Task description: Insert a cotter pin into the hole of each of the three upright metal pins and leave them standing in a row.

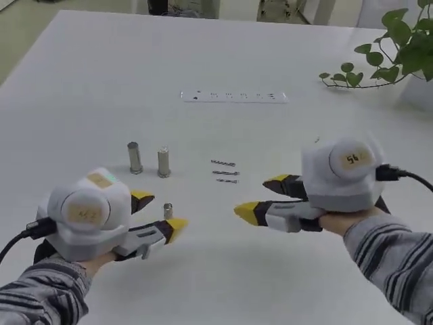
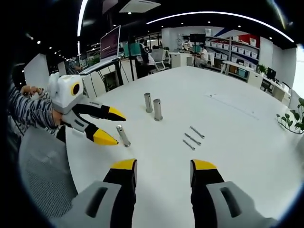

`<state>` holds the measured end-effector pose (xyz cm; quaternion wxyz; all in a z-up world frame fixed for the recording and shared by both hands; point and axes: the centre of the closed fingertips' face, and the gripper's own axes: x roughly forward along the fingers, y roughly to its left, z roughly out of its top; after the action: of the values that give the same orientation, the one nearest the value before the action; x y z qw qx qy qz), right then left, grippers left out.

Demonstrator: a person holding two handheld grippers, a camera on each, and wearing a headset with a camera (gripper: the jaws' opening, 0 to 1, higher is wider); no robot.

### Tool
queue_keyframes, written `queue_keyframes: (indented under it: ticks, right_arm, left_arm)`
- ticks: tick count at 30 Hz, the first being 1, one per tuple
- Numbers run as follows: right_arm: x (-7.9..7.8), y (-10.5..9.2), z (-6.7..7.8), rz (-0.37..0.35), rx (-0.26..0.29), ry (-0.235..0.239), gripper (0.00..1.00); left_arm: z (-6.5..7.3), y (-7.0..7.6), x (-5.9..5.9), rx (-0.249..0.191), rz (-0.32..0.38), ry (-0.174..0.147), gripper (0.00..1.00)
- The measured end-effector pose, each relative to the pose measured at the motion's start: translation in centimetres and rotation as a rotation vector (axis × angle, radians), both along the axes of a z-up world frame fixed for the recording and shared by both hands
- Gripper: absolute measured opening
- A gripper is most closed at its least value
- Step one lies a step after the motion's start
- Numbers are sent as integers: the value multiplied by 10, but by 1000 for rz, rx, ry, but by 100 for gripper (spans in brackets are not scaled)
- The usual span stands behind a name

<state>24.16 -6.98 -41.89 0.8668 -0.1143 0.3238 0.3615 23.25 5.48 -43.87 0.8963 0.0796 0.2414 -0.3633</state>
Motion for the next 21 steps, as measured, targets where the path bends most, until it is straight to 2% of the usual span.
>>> queue_keyframes:
  ticks: [3,5,6,12,14,15,20,21]
  right_arm:
    - [7,-2,-10,31,-58,50,38]
    - [12,-1,-13,55,-80,50,34]
    - [16,0,-14,69,-86,47,32]
    - [32,2,-25,109,-140,86,28]
    - [40,1,-31,128,-160,94,27]
    - [51,-2,-35,136,-168,103,26]
    - [56,0,-42,183,-207,116,22]
    - [67,-2,-46,196,-221,111,21]
  left_arm:
    - [3,2,-3,-13,11,-2,46]
    - [5,4,-6,-19,17,2,48]
    - [7,5,-6,-19,21,-7,48]
    - [13,11,-10,-39,45,-5,52]
    - [13,14,-11,-22,56,-4,53]
    - [13,17,-12,-16,62,-6,54]
    - [9,26,-15,9,80,-6,56]
    - [8,26,-15,12,82,-2,56]
